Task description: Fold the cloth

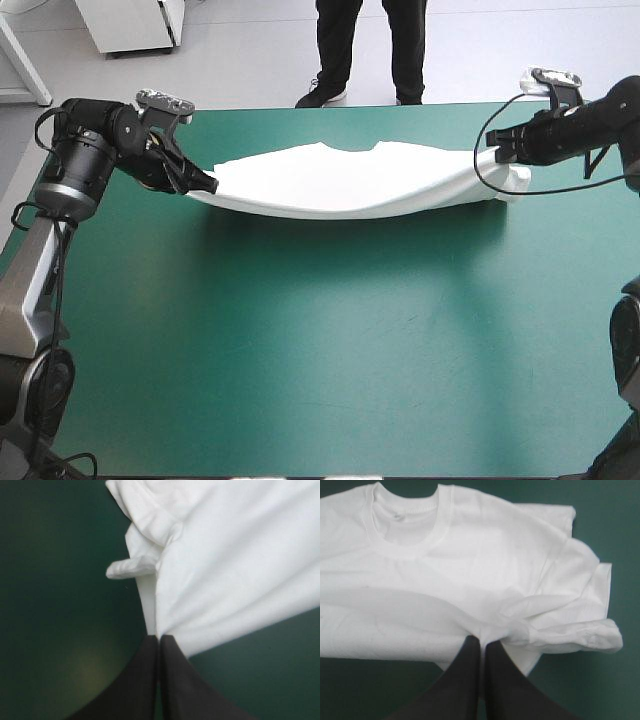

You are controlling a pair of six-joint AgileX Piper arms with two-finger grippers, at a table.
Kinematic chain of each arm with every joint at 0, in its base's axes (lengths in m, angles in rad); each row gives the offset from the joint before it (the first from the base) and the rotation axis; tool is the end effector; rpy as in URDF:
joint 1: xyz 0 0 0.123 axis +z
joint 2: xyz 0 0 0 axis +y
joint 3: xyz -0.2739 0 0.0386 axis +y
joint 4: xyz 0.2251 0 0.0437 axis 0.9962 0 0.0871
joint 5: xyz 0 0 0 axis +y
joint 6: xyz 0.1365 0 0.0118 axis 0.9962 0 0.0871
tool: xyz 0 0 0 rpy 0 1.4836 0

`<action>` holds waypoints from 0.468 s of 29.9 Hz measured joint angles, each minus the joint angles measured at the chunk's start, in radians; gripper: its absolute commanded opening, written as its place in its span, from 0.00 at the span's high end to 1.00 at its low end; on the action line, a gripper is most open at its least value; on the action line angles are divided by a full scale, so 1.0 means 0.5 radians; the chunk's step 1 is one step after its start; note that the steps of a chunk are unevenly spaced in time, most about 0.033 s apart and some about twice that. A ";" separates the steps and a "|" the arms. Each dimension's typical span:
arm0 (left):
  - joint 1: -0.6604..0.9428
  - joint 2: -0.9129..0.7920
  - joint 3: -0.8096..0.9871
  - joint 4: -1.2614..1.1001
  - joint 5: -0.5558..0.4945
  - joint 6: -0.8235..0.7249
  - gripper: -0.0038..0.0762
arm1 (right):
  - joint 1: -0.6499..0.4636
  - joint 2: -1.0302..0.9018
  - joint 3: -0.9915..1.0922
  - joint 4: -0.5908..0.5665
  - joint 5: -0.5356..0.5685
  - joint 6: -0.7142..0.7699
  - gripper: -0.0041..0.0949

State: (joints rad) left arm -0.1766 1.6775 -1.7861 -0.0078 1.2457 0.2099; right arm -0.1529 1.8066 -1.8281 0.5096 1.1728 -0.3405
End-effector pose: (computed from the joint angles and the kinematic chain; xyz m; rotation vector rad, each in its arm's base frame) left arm 0.3490 -0.0633 0.3402 0.5026 2.5720 0.0011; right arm 0.3951 0.0015 0.3249 -0.1372 2.4897 0.4857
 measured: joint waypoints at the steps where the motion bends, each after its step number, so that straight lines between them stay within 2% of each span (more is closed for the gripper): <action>1: 0.000 -0.031 0.048 -0.012 0.003 0.000 0.96 | 0.000 -0.042 0.073 0.000 -0.006 -0.004 0.97; 9: 0.000 -0.169 0.383 -0.176 0.001 0.000 0.96 | 0.004 -0.450 0.773 -0.030 -0.067 -0.049 0.97; 14: 0.000 -0.265 0.631 -0.268 -0.008 0.010 0.96 | 0.063 -0.631 1.159 -0.191 -0.122 -0.051 0.97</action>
State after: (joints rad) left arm -0.1766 1.5451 -1.4707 -0.1418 1.2420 0.2151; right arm -0.1213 1.4910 -1.2485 0.4143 1.1116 -0.3660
